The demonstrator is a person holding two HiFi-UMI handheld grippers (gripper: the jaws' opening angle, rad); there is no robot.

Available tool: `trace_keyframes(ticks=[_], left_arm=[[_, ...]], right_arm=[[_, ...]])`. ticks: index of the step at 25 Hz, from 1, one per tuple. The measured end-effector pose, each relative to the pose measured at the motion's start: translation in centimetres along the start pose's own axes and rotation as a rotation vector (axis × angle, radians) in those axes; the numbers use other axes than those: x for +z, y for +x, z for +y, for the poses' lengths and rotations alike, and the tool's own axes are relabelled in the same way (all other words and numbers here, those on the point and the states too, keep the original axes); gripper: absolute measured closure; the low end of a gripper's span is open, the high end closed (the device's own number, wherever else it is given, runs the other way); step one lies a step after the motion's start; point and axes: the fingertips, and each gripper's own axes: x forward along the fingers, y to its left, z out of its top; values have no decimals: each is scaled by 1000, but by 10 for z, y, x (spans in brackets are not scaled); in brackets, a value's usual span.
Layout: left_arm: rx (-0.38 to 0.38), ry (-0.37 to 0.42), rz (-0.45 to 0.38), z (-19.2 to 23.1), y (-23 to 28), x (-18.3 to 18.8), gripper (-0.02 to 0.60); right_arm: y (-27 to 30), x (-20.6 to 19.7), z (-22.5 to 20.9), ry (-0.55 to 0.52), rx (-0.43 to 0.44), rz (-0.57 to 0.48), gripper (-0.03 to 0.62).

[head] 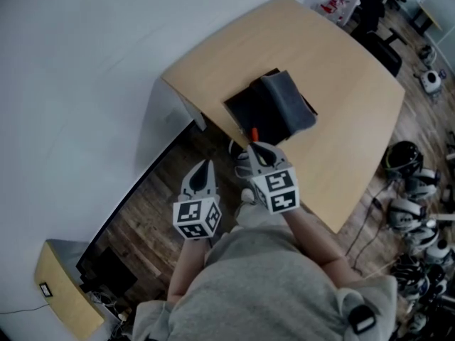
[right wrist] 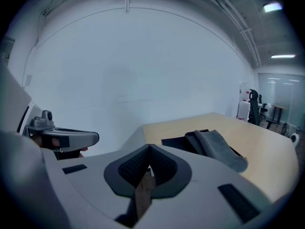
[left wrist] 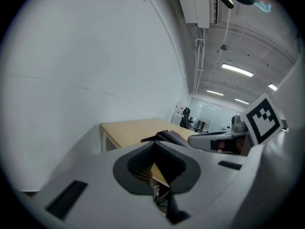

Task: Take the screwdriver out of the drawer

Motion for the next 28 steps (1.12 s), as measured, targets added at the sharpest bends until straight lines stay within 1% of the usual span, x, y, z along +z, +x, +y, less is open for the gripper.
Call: trace_keyframes(ticks=[8,12,17,25,28], left_arm=[[-13,10,17,1,63,23,582],[-15,7,25,0,89,30,581],[-8,-1,46,3,110,28,582],[8,-14,81,8,127,19,582],[17,-19,88,9,130,17,582]], right_arm=[[48,13,-50,11,-27,53,595],[70,11,-71,18,-26,86,595],[94,-5,-78,53,-4,188,594],[126,-49,-90,90,6,349,594],[136,-62,-85,133,47,413,594]])
